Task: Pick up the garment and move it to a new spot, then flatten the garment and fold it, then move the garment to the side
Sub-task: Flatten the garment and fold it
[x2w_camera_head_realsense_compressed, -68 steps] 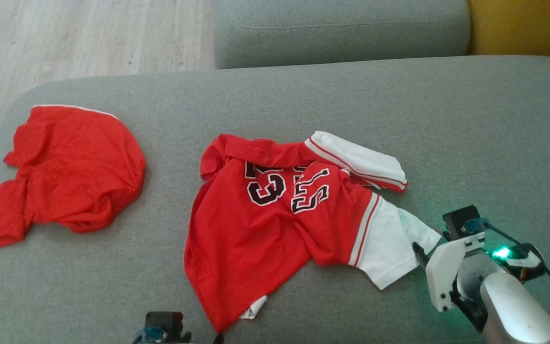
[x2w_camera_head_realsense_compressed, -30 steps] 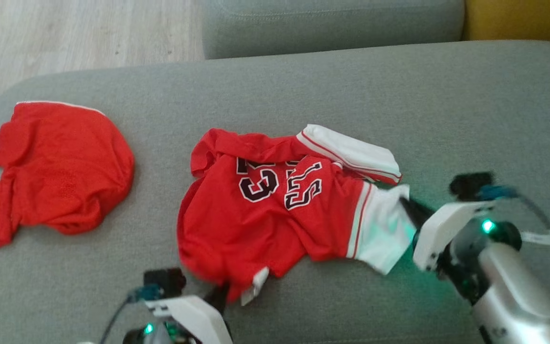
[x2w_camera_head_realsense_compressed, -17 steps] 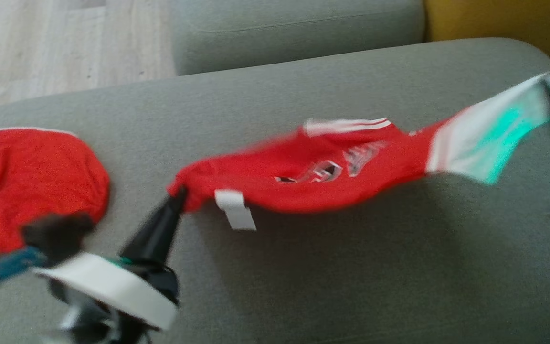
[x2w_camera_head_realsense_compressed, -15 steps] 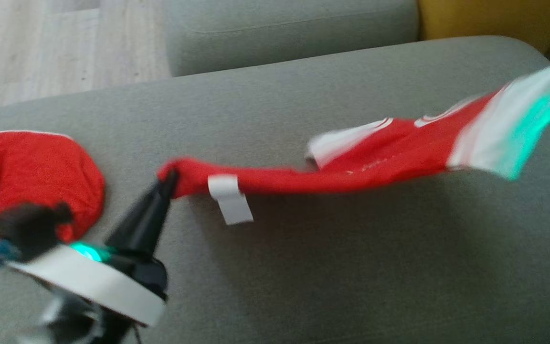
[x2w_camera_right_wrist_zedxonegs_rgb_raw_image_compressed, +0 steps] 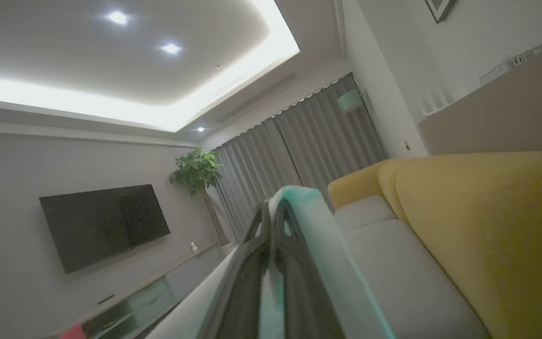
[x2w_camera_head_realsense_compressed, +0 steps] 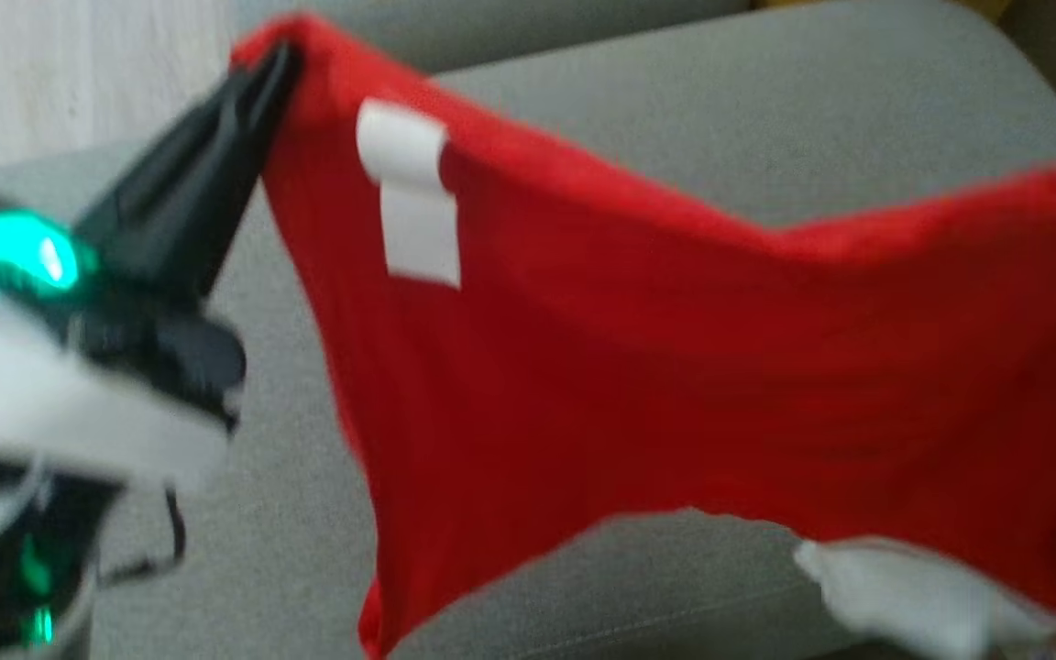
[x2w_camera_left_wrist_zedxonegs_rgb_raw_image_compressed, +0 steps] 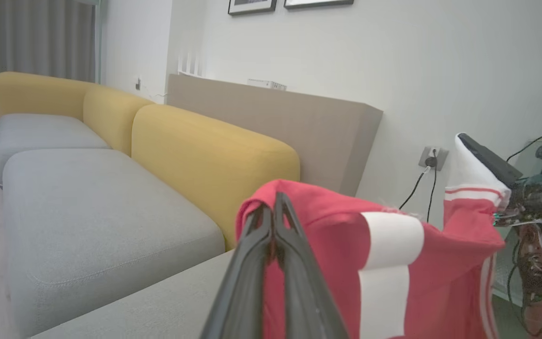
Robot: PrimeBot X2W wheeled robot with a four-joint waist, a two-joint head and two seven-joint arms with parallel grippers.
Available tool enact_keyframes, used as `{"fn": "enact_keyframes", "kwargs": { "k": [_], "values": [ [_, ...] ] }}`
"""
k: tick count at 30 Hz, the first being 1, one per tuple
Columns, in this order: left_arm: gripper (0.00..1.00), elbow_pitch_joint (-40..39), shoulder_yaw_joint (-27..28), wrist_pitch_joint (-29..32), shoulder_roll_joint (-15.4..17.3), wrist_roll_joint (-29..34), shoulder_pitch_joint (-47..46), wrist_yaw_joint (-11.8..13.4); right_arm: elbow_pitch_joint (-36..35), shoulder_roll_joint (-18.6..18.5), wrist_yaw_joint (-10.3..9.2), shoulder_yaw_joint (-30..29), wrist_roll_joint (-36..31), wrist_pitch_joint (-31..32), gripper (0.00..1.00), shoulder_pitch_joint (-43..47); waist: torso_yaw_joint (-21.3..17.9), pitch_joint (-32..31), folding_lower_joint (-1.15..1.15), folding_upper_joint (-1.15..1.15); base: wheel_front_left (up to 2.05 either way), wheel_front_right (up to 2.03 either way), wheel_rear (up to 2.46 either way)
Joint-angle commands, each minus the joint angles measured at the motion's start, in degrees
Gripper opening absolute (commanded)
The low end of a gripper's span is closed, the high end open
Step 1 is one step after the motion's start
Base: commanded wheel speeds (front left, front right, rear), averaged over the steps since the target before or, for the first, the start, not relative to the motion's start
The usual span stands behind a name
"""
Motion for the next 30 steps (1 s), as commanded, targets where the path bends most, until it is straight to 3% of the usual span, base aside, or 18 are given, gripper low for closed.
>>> {"fn": "enact_keyframes", "kwargs": {
  "k": [1,5,9,12,17,21,24,30],
  "values": [
    [0.0,1.1,1.8,1.2,2.1,0.6,-4.9,0.3,0.4,0.3,0.44,1.8,-2.4,1.5,0.0,-4.2,0.3,3.5,0.0,0.0,0.0,0.0,0.0],
    [0.0,11.0,-0.5,2.9,2.2,2.1,-14.3,-0.6,7.2,0.7,0.44,3.4,-11.0,1.0,0.0,-12.8,2.1,9.6,0.0,0.0,0.0,0.0,0.0],
    [0.0,22.7,-2.6,2.1,1.2,5.1,-24.6,-1.5,17.2,1.0,0.44,6.7,-19.6,-4.7,0.0,-23.1,3.9,15.3,0.0,0.0,0.0,0.0,0.0],
    [0.0,33.8,-3.7,-0.6,-0.1,8.8,-34.2,-1.7,26.2,1.3,0.44,7.7,-25.2,-12.0,0.0,-32.6,5.2,19.0,0.0,0.0,0.0,0.0,0.0],
    [0.0,51.6,-4.3,-12.5,-2.0,17.5,-50.8,-0.6,41.4,1.7,0.44,6.8,-33.4,-28.5,0.0,-47.7,6.2,23.9,0.0,0.0,0.0,0.0,0.0],
    [0.0,61.2,-5.5,-25.2,-3.2,23.2,-60.2,-0.6,50.0,1.9,0.44,8.8,-32.7,-40.3,0.0,-55.6,5.5,27.2,0.0,0.0,0.0,0.0,0.0],
    [0.0,65.1,-5.9,-30.3,-3.8,24.4,-62.5,-0.7,53.0,1.9,0.44,12.2,-31.1,-44.0,0.0,-56.6,5.1,28.3,0.0,0.0,0.0,0.0,0.0],
    [0.0,75.9,-7.6,-38.7,-6.2,23.8,-55.7,-2.9,57.9,1.1,0.44,21.7,-24.4,-49.1,0.0,-45.1,4.9,26.4,0.0,0.0,0.0,0.0,0.0]
  ]
}}
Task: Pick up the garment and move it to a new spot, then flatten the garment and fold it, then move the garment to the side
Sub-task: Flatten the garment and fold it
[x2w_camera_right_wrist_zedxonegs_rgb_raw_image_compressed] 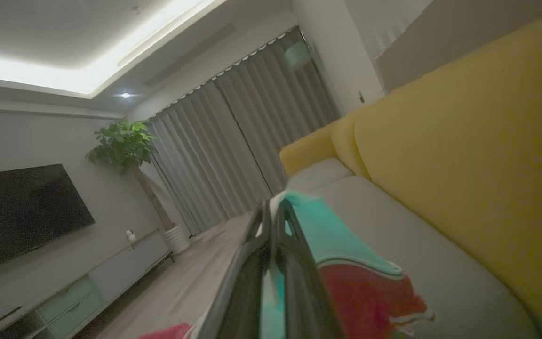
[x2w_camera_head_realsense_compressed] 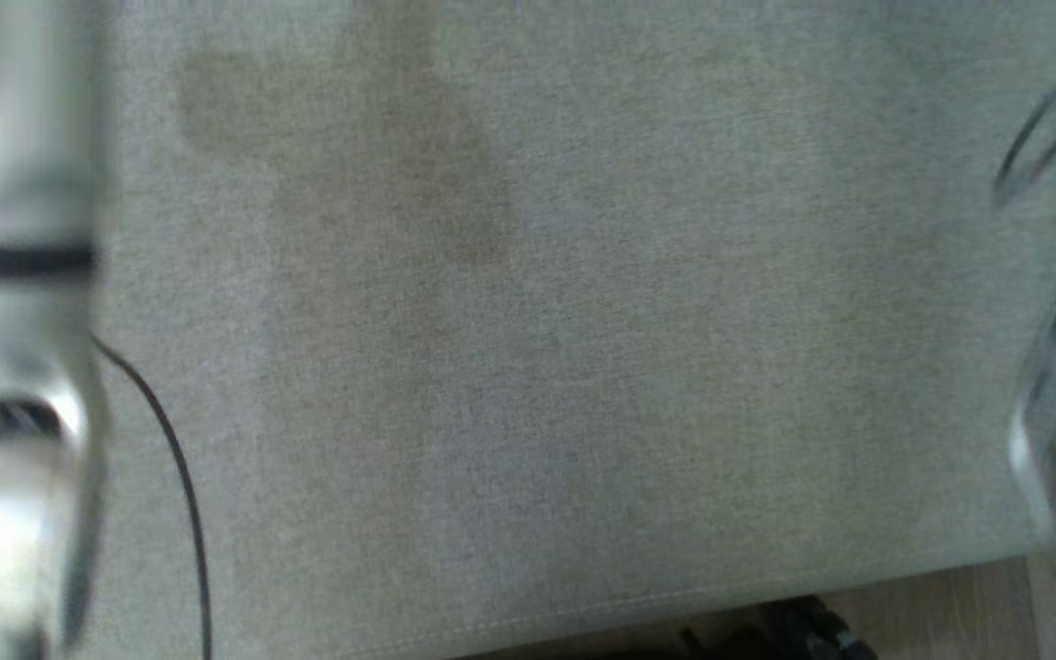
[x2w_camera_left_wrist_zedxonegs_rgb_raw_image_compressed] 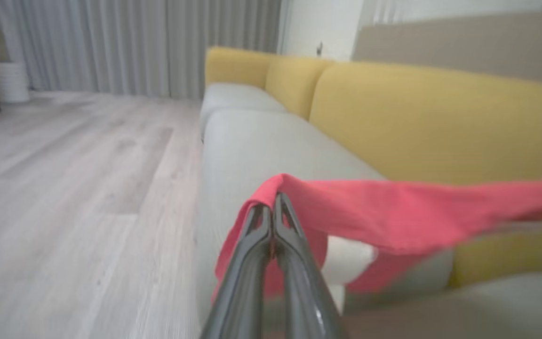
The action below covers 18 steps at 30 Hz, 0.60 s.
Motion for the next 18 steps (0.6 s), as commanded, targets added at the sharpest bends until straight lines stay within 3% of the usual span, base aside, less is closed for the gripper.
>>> {"fn": "enact_keyframes", "kwargs": {
  "k": [1,5,10,14,18],
  "values": [
    [0.0,-0.2,-0.7,-0.8,1.5,-0.3,3.3,-1.2,-1.9,-0.2,0.44,1.5,2.3,-0.8,0.0,5.0,0.1,-2.2,-0.02,0.0,0.0,0.0,0.0],
    [0.0,1.9,-2.4,-1.1,1.4,-1.7,14.8,-3.3,-4.7,-3.0,0.44,5.2,8.0,-0.8,0.0,19.4,0.1,-5.2,-0.02,0.0,0.0,0.0,0.0],
    [0.0,-3.1,-3.0,-0.7,2.3,-3.9,28.4,-4.1,-11.9,-6.9,0.44,6.2,13.6,1.1,0.0,37.3,0.3,-9.9,-0.02,0.0,0.0,0.0,0.0],
    [0.0,-11.1,-3.0,1.2,3.5,-5.8,40.9,-2.9,-16.8,-7.5,0.44,4.2,15.7,3.3,0.0,51.1,0.3,-15.3,-0.02,0.0,0.0,0.0,0.0],
    [0.0,-22.1,-2.0,3.5,4.2,-8.9,55.7,0.2,-23.0,-6.8,0.44,1.6,14.9,7.3,0.0,64.1,0.0,-19.9,-0.02,0.0,0.0,0.0,0.0]
  ]
}}
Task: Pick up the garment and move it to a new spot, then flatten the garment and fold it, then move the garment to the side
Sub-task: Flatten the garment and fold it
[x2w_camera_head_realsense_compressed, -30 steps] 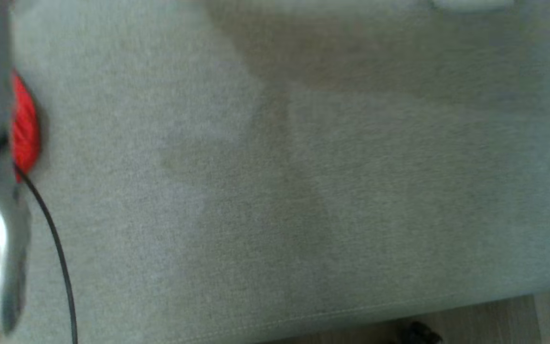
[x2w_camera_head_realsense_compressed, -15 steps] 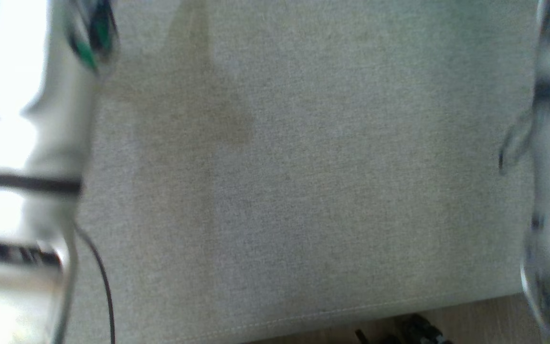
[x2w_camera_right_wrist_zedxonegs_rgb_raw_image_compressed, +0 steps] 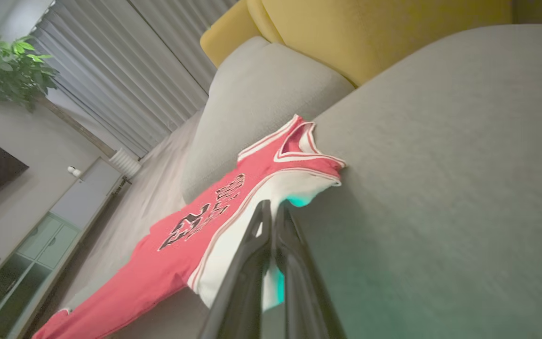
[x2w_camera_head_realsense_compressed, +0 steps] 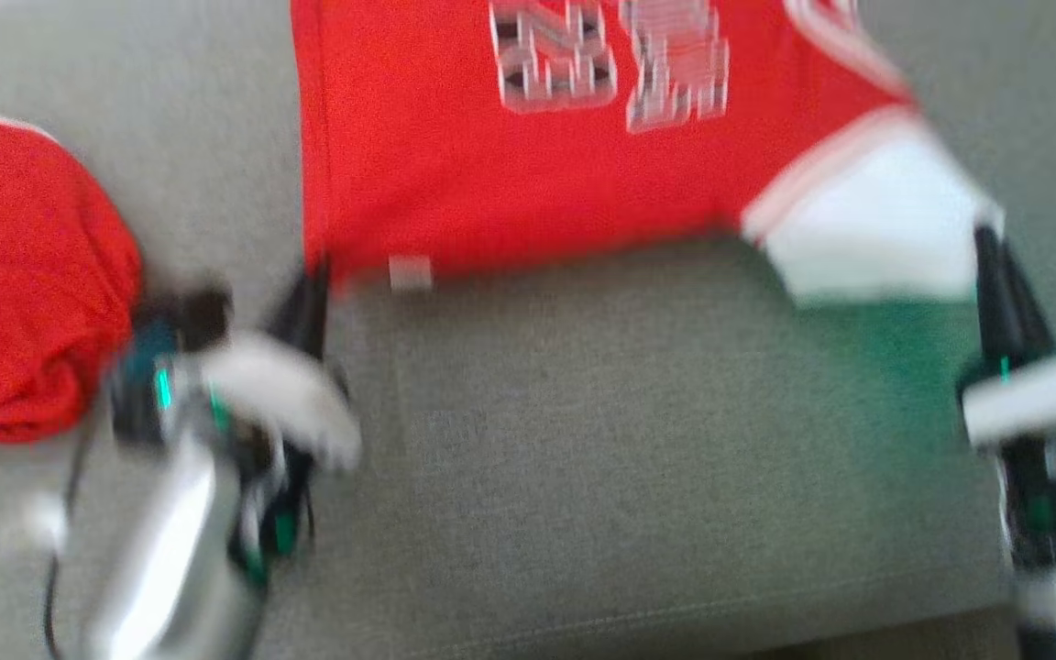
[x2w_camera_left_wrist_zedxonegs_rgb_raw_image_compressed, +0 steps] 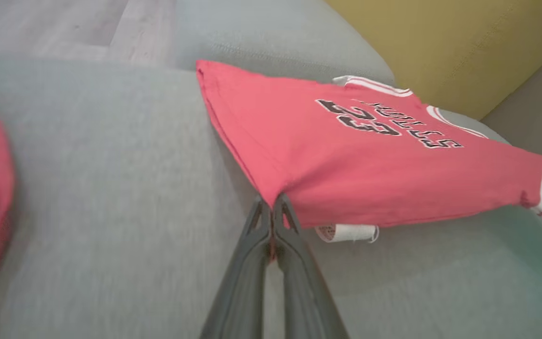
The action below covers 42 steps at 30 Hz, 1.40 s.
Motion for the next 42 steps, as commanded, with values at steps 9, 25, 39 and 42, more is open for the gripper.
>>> {"fn": "enact_keyframes", "kwargs": {
  "k": [9,25,39,42],
  "values": [
    [0.0,-28.6,1.5,4.9,1.0,-4.3,30.8,9.9,-22.0,6.0,0.44,-9.0,-6.4,12.2,0.0,26.7,-0.1,-7.6,0.0,0.0,0.0,0.0,0.0],
    [0.0,-31.2,-0.3,15.3,3.1,-3.3,21.7,11.0,-21.2,7.0,0.44,-9.5,-16.2,24.1,0.0,13.3,0.7,-4.2,0.0,0.0,0.0,0.0,0.0],
    [0.0,-18.9,0.6,24.4,4.0,-4.7,5.0,9.9,-3.2,-0.6,0.44,-4.5,-20.9,28.9,0.0,-9.7,3.0,0.3,0.0,0.0,0.0,0.0,0.0],
    [0.0,-16.1,0.3,24.7,3.6,-4.5,3.4,10.0,0.6,-1.7,0.44,-2.0,-20.9,27.7,0.0,-12.7,3.1,0.6,0.0,0.0,0.0,0.0,0.0]
  ]
}}
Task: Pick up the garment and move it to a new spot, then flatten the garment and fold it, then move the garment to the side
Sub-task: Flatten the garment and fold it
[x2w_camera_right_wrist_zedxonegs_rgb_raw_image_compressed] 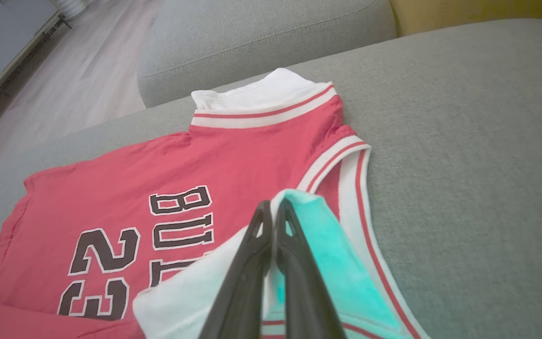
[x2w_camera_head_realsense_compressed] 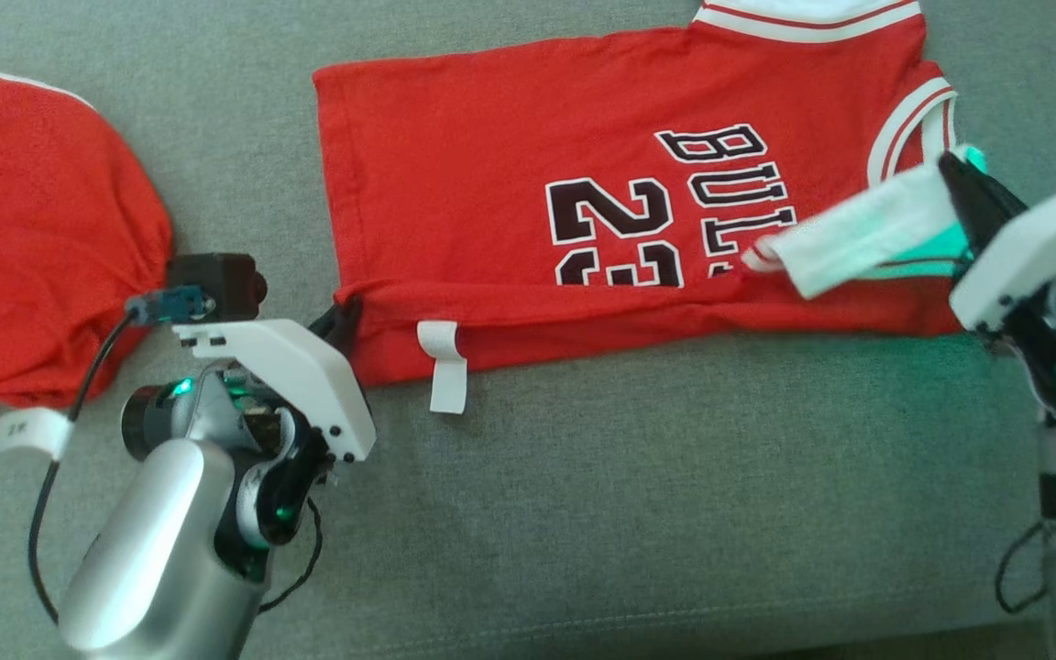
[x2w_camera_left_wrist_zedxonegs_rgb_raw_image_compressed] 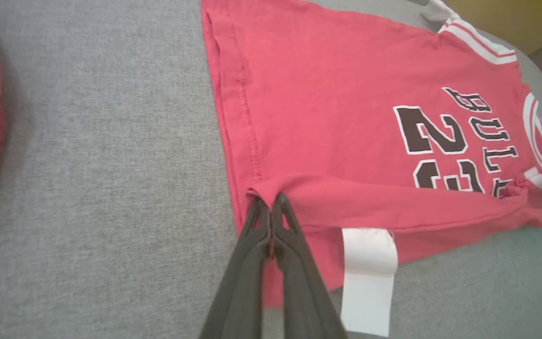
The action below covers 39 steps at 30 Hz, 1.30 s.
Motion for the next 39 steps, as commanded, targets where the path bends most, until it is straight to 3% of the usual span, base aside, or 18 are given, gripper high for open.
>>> {"fn": "enact_keyframes", "kwargs": {
  "k": [1,2,3,4,12,21,29,39],
  "values": [
    [0.0,-1.2,2.3,0.1,0.9,0.7,-2.7,0.2,-1.1,-0.8,0.44,1.3,0.5,-0.9,0.18,-2.2,0.0,0.0,0.0,0.0,0.0,0.0,0.0],
    [0.19,-0.5,2.4,-0.2,0.8,0.9,-3.1,0.5,-0.2,-1.0,0.44,1.8,0.7,-2.0,0.89,-3.0,0.0,0.0,0.0,0.0,0.0,0.0,0.0],
    [0.71,0.0,2.7,-0.9,0.7,1.2,-3.4,0.9,0.7,-1.3,0.44,1.8,0.5,-3.4,1.0,-3.7,0.1,0.0,0.0,0.0,0.0,0.0,0.0],
    [1.0,0.5,3.3,-1.9,0.4,1.4,-3.8,1.5,1.6,-1.5,0.44,1.8,0.4,-4.8,1.0,-4.3,0.2,-0.1,0.0,0.0,0.0,0.0,0.0],
    [1.0,-1.4,3.7,-5.4,-0.4,0.3,-1.6,0.6,1.3,-6.1,0.44,5.7,2.0,-8.7,1.0,-1.1,-0.1,-1.9,0.0,0.0,0.0,0.0,0.0],
    [1.0,-7.7,2.7,-3.6,1.8,-1.1,8.3,1.0,-5.6,-13.6,0.44,8.6,2.6,-3.2,1.0,8.6,-1.6,-0.2,0.0,0.0,0.0,0.0,0.0],
    [1.0,-6.3,3.1,-3.4,1.8,-1.8,7.4,1.0,-5.1,-14.4,0.44,7.2,1.3,-0.6,1.0,9.9,-1.4,1.7,0.0,0.0,0.0,0.0,0.0],
    [1.0,-2.1,1.6,-1.8,1.5,-2.4,4.0,-0.9,-3.1,-14.9,0.44,9.8,3.5,6.3,1.0,8.5,-1.3,3.2,0.0,0.0,0.0,0.0,0.0]
  ]
}}
